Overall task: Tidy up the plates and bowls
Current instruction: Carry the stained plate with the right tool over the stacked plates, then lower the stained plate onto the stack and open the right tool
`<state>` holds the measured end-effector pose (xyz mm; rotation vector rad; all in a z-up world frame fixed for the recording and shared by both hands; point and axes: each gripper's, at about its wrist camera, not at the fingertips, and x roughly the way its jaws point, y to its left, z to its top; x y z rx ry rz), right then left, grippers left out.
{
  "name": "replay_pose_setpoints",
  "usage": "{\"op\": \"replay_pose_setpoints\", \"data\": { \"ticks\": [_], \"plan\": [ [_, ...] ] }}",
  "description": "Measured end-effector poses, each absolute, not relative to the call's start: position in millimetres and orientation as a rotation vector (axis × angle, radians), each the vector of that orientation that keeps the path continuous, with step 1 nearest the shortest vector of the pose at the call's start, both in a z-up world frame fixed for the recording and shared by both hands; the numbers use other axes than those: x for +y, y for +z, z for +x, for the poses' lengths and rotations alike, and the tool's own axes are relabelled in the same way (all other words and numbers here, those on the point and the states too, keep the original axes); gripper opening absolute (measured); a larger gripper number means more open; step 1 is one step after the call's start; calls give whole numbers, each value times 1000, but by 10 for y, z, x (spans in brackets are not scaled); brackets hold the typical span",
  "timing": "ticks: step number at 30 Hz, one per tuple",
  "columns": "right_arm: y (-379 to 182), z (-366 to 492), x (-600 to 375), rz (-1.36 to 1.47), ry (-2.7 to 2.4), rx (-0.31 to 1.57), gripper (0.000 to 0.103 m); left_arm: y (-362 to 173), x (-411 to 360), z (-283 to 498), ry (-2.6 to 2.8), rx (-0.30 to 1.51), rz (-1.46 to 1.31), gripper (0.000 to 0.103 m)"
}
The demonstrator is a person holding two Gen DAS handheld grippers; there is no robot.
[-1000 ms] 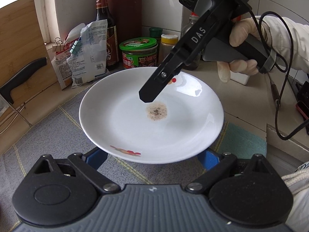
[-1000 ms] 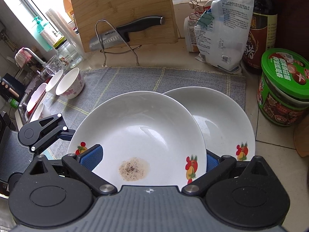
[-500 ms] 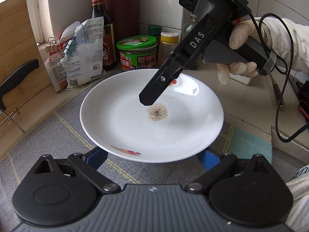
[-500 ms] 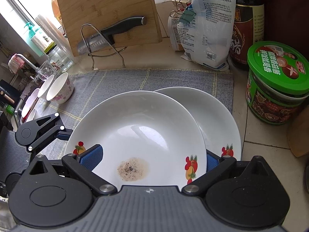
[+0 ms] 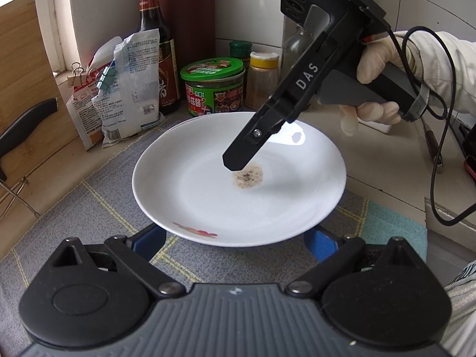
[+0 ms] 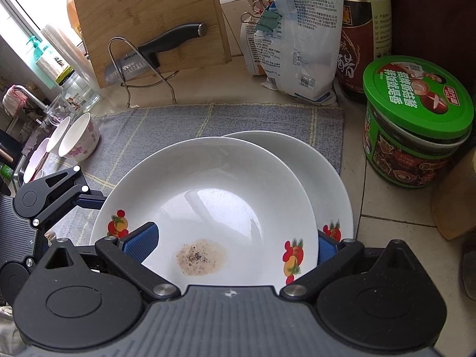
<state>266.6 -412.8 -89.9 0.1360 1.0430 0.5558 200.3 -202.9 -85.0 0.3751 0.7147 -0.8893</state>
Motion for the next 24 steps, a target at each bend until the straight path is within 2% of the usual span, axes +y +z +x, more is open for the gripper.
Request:
{"op": "replay_pose_setpoints", "data": {
  "ticks": [24],
  "plan": [
    [-873,2602,-4227,148,495,1044,103,-911,-2055,2140,-903,707,394,98]
  ]
}}
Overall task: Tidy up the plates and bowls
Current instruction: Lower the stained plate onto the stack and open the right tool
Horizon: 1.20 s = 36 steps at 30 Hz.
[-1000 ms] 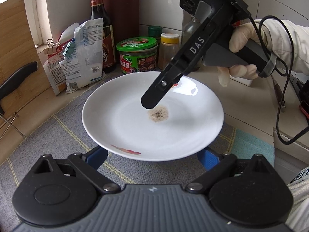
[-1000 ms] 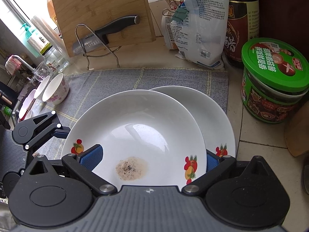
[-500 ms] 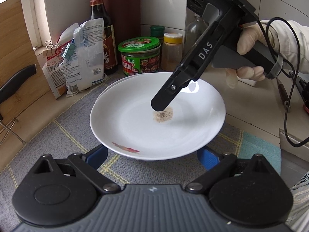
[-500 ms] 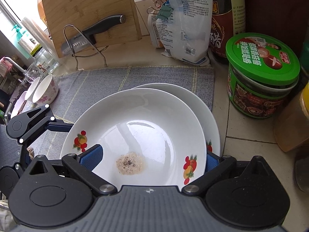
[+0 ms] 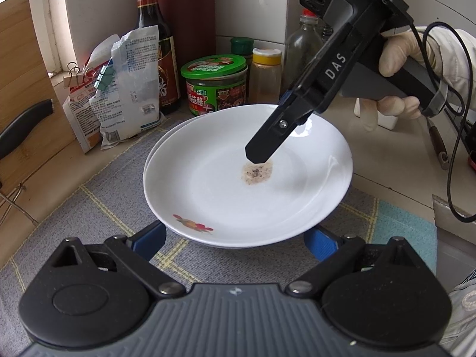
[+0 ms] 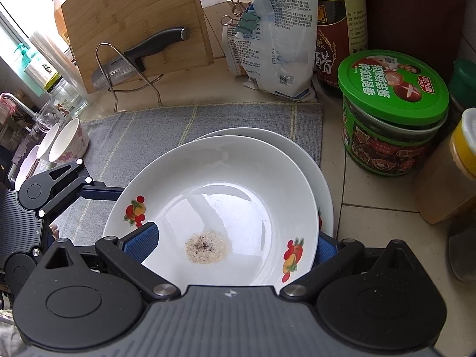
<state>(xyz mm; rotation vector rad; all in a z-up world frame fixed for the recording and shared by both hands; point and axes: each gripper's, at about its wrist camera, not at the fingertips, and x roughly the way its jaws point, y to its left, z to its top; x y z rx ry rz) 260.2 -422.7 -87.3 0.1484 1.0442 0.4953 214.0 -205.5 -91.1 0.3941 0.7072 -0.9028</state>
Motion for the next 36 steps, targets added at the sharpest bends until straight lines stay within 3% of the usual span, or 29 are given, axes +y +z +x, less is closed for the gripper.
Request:
{"op": "replay_pose_setpoints", "data": {
  "ticks": [36],
  "plan": [
    [-747,2360,-4076,6,364,1049,103,-909,-2114,2063,-932,627,411,98]
  ]
}}
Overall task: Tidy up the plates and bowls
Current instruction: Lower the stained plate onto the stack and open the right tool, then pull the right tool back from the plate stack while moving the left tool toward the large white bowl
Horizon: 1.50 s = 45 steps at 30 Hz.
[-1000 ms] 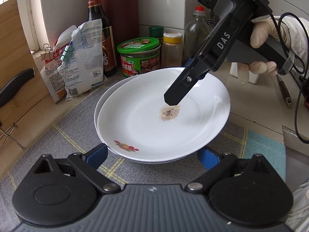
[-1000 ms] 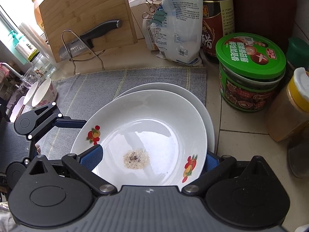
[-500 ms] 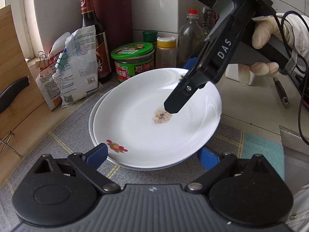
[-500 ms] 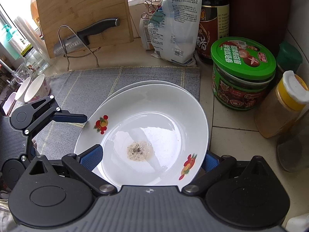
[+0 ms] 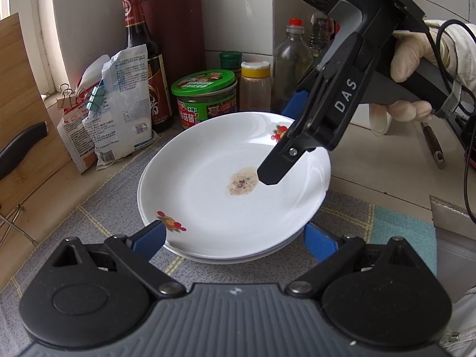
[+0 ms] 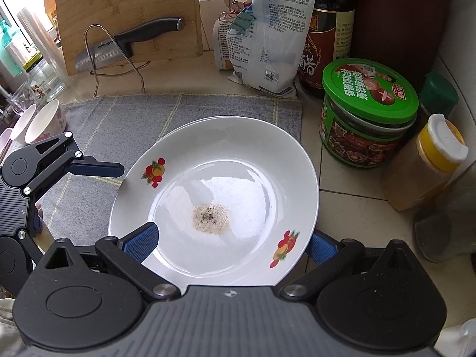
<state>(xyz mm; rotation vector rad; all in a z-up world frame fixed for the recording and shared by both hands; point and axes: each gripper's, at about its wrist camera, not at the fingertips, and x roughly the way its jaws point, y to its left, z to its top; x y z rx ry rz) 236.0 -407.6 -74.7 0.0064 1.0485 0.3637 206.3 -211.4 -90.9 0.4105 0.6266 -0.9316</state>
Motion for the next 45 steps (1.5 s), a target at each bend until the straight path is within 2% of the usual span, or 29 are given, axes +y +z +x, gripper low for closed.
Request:
{"op": "replay_pose_setpoints", "data": {
  "ticks": [10,27,36,45],
  "plan": [
    [-725,2295,-4058,-48,328,1037,103,-812,-2023,2015,-883,576,357,101],
    [-494,2021,-3496,-224,404,817,103,-630,-1480,1606,-591,471,264,102],
    [-491,1837,-3069,-307,450,699,103,-608,-1125,1338,-424,515,192,102],
    [-642,1565,-2633,-304,514,668,103,-675,-804,1093,-375,570,134,102]
  ]
}}
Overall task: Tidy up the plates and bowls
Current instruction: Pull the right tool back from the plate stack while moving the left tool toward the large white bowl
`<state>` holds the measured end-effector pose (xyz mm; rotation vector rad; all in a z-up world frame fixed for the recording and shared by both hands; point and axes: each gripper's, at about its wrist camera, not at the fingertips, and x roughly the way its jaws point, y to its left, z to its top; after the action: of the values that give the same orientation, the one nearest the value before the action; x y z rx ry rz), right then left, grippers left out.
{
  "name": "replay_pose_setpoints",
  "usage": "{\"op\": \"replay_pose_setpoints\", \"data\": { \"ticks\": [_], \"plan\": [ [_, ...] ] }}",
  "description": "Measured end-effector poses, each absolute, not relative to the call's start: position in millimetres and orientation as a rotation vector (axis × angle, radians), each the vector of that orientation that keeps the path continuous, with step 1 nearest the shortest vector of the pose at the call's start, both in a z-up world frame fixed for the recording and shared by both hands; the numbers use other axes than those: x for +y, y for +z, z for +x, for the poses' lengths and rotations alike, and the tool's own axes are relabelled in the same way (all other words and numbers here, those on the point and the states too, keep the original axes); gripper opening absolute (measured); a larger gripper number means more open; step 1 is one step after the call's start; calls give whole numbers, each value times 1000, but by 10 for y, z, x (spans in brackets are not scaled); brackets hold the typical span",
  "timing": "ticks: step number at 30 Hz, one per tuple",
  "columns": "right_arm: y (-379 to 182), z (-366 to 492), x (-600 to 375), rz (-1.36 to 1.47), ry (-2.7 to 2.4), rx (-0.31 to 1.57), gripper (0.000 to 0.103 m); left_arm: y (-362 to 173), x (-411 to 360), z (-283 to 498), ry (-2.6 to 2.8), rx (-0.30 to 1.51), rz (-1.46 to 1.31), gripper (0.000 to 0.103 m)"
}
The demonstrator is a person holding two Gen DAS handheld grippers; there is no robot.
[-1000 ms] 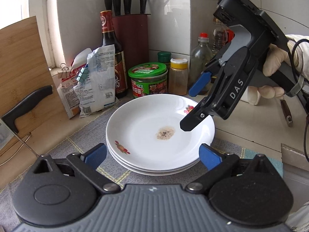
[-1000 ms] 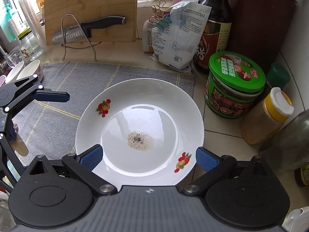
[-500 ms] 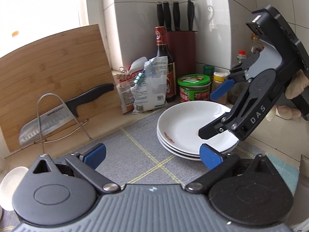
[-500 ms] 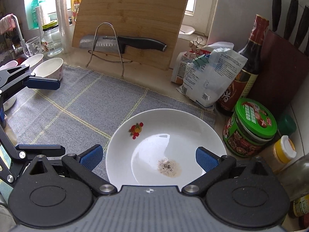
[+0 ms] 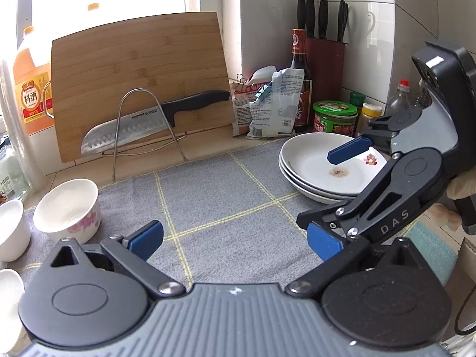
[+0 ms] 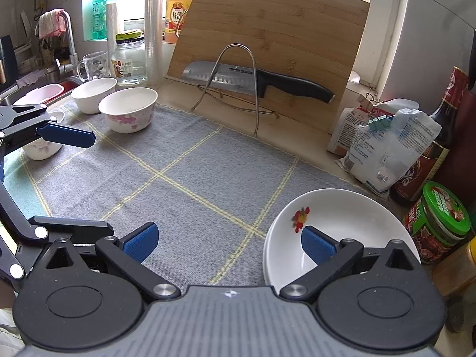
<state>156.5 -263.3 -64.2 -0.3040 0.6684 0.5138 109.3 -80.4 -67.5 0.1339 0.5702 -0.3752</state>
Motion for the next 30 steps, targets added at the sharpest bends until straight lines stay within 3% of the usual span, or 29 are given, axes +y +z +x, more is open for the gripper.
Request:
{"op": "replay_pose_setpoints", "data": {
  "ticks": [9,30],
  "plan": [
    [-759,1301,-2277,-317,466,694,103,-742,-250,1008,-392,574,116,102],
    [-1020,1092,-400,-311,594,777,103,-672,1428,846,-288,595,130,102]
  ]
}}
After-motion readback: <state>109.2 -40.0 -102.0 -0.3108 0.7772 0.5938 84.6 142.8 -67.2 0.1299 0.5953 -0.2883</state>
